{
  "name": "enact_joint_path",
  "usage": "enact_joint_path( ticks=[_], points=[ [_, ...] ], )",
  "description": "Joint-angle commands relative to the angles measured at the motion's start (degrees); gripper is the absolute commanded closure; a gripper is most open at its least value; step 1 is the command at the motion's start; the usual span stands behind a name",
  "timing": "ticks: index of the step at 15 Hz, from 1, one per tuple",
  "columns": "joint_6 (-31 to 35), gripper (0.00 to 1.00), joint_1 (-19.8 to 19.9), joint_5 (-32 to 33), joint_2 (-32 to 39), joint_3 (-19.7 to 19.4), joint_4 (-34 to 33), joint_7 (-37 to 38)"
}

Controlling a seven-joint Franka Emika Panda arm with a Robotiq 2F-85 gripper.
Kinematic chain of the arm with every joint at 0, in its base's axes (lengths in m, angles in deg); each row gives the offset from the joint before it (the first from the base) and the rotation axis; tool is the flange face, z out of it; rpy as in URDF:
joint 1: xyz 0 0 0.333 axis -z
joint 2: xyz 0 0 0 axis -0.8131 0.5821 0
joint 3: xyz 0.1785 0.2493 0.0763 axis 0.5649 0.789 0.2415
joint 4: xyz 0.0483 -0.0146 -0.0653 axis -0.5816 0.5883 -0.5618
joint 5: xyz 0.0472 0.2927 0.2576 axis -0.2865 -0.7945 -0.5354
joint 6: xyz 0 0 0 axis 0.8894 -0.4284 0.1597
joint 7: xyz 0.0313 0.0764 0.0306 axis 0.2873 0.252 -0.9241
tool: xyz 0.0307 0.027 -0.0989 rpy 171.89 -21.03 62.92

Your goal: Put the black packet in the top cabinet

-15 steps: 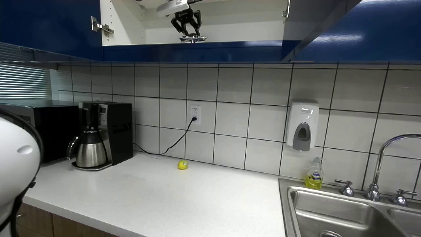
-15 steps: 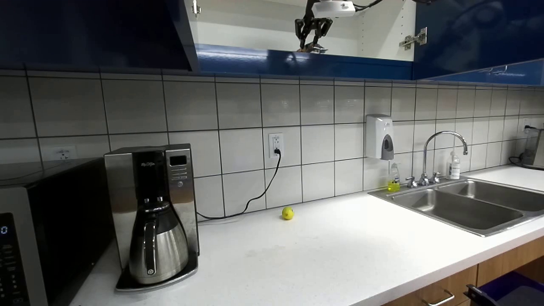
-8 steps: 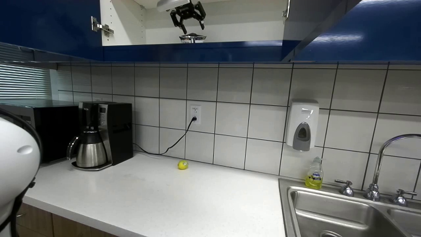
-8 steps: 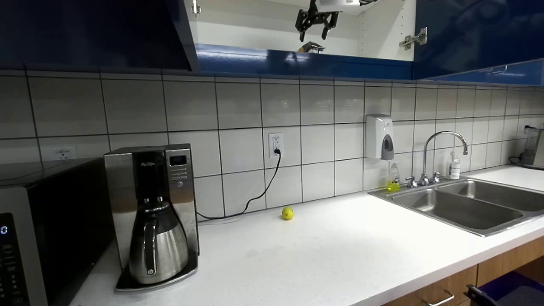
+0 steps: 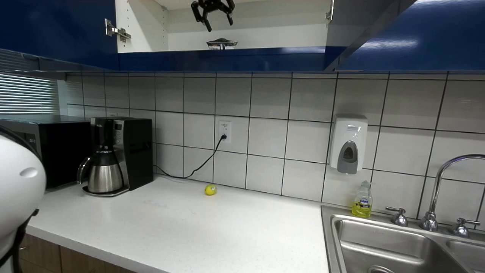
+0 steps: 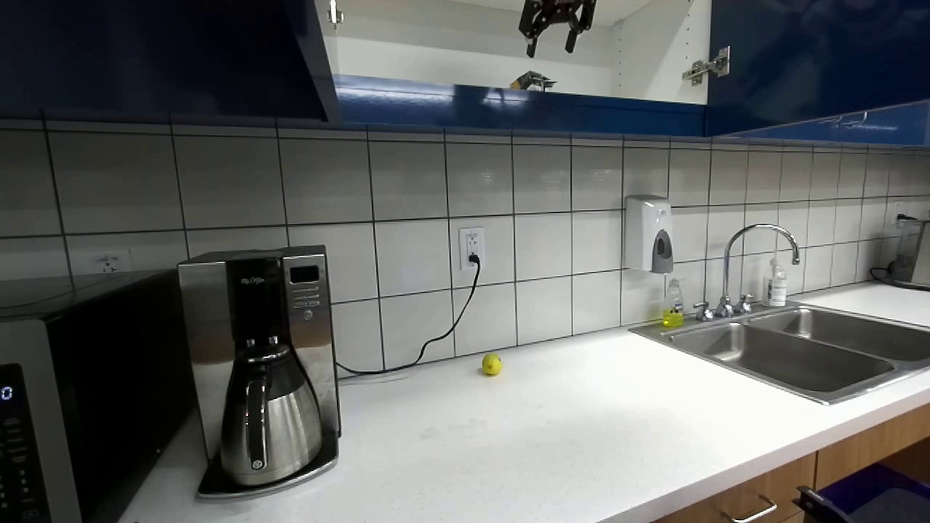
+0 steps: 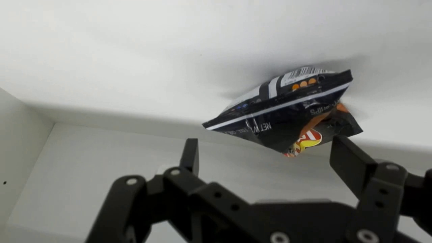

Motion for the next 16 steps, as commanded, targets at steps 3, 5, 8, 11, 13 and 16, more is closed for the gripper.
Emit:
enact_joint_path(
  ticks=[3, 5, 8, 11, 13, 16],
  points=[
    [-7.24, 0.0, -0.29, -3.41, -8.8, -0.32, 6.91, -8.19],
    [-9.13, 0.0, -0.46, -4.5, -11.51, -0.4, 9.34, -10.16],
    [-12.35, 0.0, -0.71, -6.86, -15.45, -0.45, 13.28, -11.81],
    [-15.62, 0.0, -0.93, -9.22, -19.73, -0.42, 18.09, -10.49],
    [-17.74, 0.0, -0.68, -9.44, -22.75, -0.06, 21.89, -8.39],
    [-20.93, 0.0, -0.24, -8.45, -26.92, 0.65, 27.87, -5.75]
  ],
)
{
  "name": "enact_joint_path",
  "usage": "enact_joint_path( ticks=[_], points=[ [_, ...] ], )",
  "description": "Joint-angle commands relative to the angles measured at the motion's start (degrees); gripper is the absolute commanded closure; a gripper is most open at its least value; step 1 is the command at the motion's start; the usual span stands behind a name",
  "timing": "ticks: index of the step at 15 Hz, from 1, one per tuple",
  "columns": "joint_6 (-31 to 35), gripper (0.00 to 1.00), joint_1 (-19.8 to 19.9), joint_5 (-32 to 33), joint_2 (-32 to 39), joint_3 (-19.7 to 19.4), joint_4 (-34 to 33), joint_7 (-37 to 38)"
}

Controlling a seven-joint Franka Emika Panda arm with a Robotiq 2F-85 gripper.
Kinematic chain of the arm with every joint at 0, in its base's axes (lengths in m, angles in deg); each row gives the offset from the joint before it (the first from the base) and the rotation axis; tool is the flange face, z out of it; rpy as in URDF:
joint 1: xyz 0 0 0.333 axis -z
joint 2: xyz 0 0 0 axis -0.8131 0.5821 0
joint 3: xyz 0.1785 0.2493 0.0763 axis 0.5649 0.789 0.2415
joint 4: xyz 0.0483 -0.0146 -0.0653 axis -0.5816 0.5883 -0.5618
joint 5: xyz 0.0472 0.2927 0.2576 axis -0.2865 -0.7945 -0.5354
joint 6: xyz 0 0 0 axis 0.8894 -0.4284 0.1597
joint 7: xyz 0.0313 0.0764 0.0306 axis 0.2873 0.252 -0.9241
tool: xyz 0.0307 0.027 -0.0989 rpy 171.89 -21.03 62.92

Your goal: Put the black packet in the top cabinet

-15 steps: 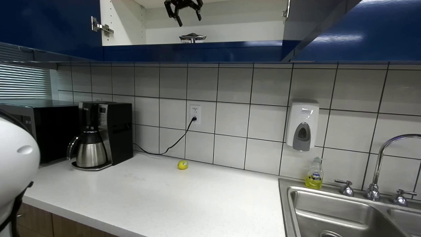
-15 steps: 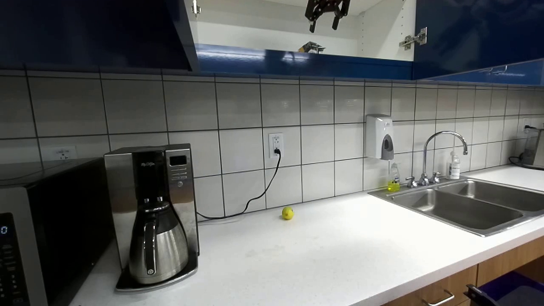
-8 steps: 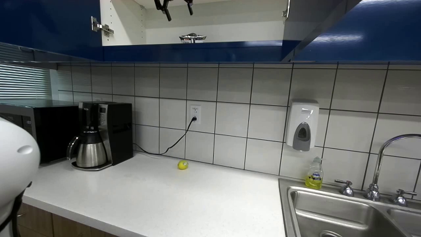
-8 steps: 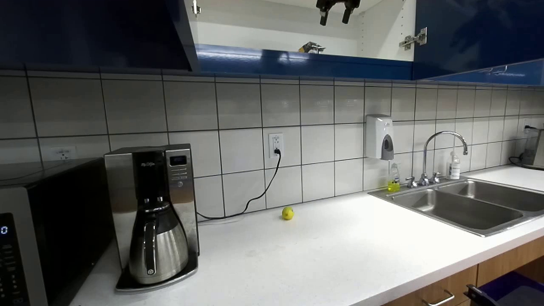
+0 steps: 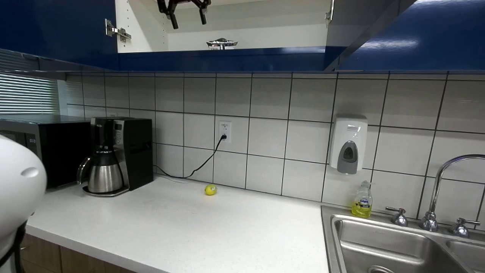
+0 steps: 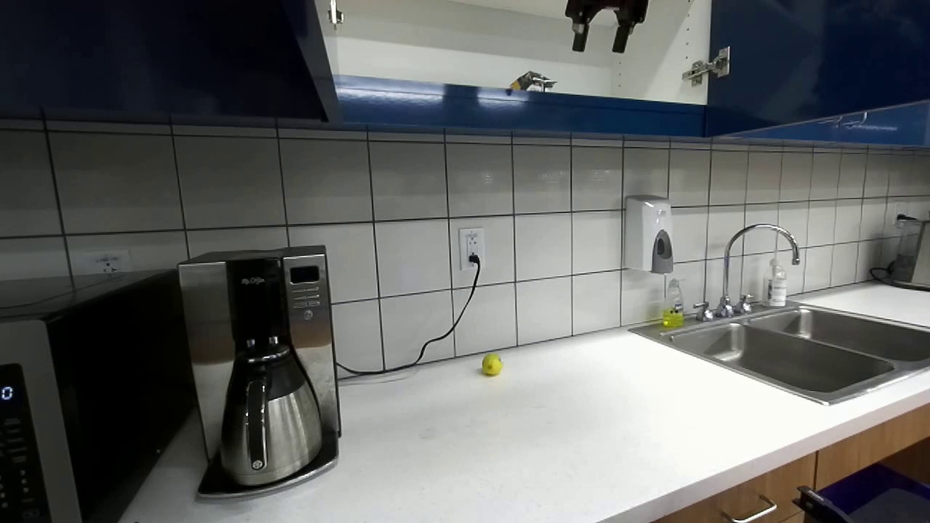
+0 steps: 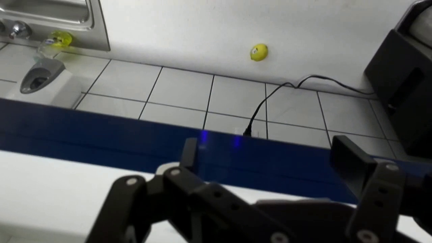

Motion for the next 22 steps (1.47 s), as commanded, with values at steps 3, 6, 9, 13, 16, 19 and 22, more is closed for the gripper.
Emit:
enact_joint_path(
  ticks=[3, 6, 9, 13, 16, 19, 22],
  points=[
    [-4.04, 0.0, -0.15, -0.47, -8.6, 1.05, 13.43, 5.02],
    [-3.33, 0.0, -0.38, -0.81, -10.81, 1.67, 20.63, 7.23],
    [-0.76, 0.0, -0.34, 0.14, -12.35, 2.77, 27.64, 9.73],
    [0.71, 0.0, -0.42, 0.29, -13.96, 3.4, 34.74, 11.3],
    [0.0, 0.0, -0.47, 0.62, -15.07, 3.67, 38.39, 11.39],
    [-0.55, 0.0, -0.65, 0.18, -13.16, 3.04, 37.46, 9.94],
    [-0.54, 0.0, -0.67, 0.2, -13.73, 3.11, 38.33, 9.95]
  ],
)
